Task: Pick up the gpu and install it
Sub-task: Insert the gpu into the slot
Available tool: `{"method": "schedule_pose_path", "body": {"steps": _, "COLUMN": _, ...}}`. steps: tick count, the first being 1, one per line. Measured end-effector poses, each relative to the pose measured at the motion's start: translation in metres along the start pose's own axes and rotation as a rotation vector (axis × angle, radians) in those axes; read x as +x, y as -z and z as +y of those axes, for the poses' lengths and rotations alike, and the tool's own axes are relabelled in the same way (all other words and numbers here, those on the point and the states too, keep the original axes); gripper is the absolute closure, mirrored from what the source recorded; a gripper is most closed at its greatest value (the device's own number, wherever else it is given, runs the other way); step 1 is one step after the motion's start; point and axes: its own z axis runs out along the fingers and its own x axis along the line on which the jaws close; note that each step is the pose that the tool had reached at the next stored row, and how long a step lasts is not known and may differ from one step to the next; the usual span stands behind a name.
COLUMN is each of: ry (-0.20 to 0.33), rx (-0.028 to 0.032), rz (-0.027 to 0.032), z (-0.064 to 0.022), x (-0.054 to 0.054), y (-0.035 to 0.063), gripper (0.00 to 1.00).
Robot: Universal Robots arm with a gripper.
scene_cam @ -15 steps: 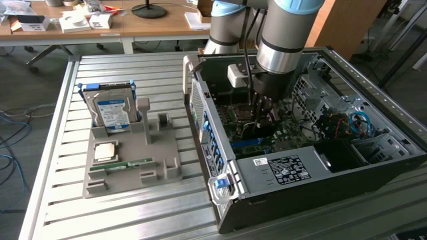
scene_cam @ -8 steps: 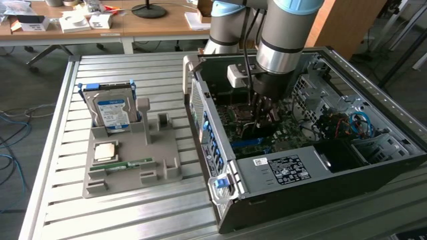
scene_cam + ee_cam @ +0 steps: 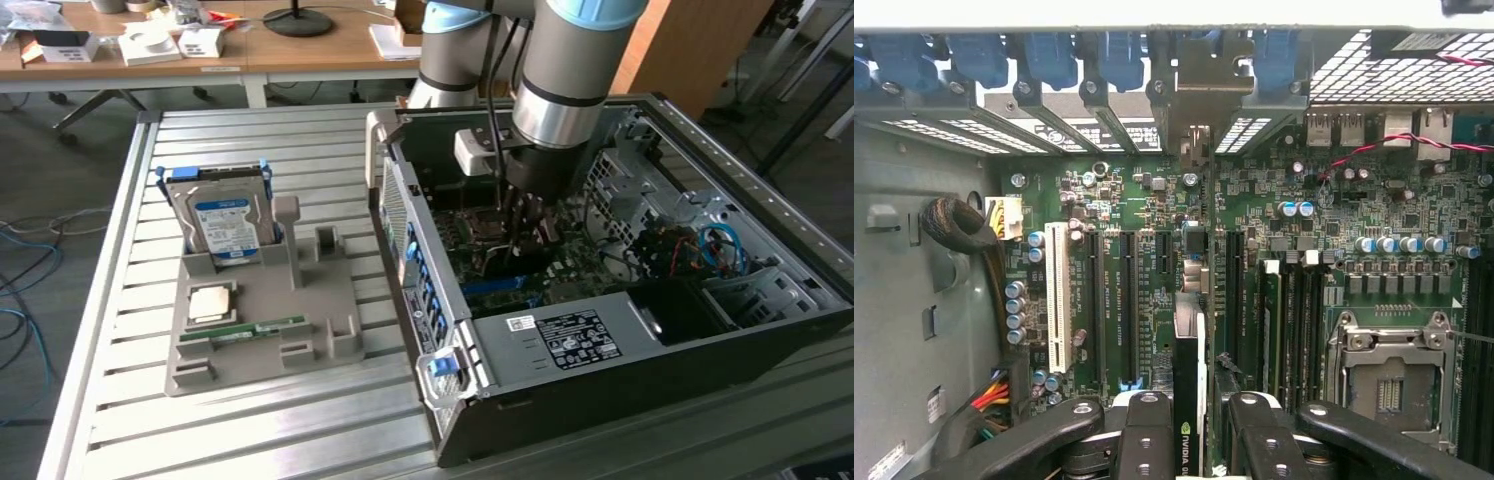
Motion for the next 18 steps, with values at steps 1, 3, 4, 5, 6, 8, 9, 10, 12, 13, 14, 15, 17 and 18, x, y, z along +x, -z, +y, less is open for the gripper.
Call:
{"method": "schedule_pose_path", "body": {"steps": 1, "ry": 0.000, "rx": 0.0000, "rz": 0.0002, "z": 0.0000, "x": 0.0000, "y": -0.0001, "gripper": 0.74}}
{"method": "schedule_pose_path", "body": {"steps": 3, "ry": 0.000, "rx": -0.0001, "rz": 0.0003, "z": 0.0000, "x": 0.0000, "y": -0.0001, "gripper": 0.74}}
{"method": "schedule_pose_path", "body": {"steps": 4, "ry": 0.000, "rx": -0.0001, "rz": 0.0003, "z": 0.0000, "x": 0.0000, "y": -0.0002, "gripper": 0.74}}
{"method": "schedule_pose_path", "body": {"steps": 5, "ry": 0.000, "rx": 0.0000, "rz": 0.0002, "z": 0.0000, "x": 0.0000, "y": -0.0002, "gripper": 0.74}}
{"method": "schedule_pose_path", "body": {"steps": 6, "ry": 0.000, "rx": 0.0001, "rz": -0.0002, "z": 0.0000, "x": -0.0001, "y": -0.0007, "gripper": 0.74}}
{"method": "schedule_pose_path", "body": {"steps": 8, "ry": 0.000, "rx": 0.0000, "rz": 0.0003, "z": 0.0001, "x": 0.0000, "y": -0.0012, "gripper": 0.74}}
{"method": "schedule_pose_path", "body": {"steps": 9, "ry": 0.000, "rx": 0.0000, "rz": 0.0002, "z": 0.0002, "x": 0.0000, "y": -0.0012, "gripper": 0.74}}
{"method": "schedule_pose_path", "body": {"steps": 10, "ry": 0.000, "rx": 0.0000, "rz": 0.0002, "z": 0.0002, "x": 0.0000, "y": -0.0013, "gripper": 0.74}}
{"method": "schedule_pose_path", "body": {"steps": 12, "ry": 0.000, "rx": 0.0003, "rz": -0.0001, "z": 0.0005, "x": 0.0000, "y": -0.0020, "gripper": 0.74}}
{"method": "schedule_pose_path", "body": {"steps": 13, "ry": 0.000, "rx": 0.0003, "rz": 0.0000, "z": 0.0005, "x": 0.0000, "y": -0.0021, "gripper": 0.74}}
{"method": "schedule_pose_path", "body": {"steps": 14, "ry": 0.000, "rx": 0.0002, "rz": 0.0001, "z": 0.0005, "x": 0.0000, "y": -0.0021, "gripper": 0.74}}
{"method": "schedule_pose_path", "body": {"steps": 15, "ry": 0.000, "rx": 0.0002, "rz": 0.0002, "z": 0.0006, "x": 0.0000, "y": -0.0020, "gripper": 0.74}}
{"method": "schedule_pose_path", "body": {"steps": 17, "ry": 0.000, "rx": 0.0004, "rz": -0.0001, "z": 0.0006, "x": 0.0000, "y": -0.0026, "gripper": 0.74}}
{"method": "schedule_pose_path", "body": {"steps": 18, "ry": 0.000, "rx": 0.0004, "rz": 0.0000, "z": 0.0006, "x": 0.0000, "y": -0.0027, "gripper": 0.74}}
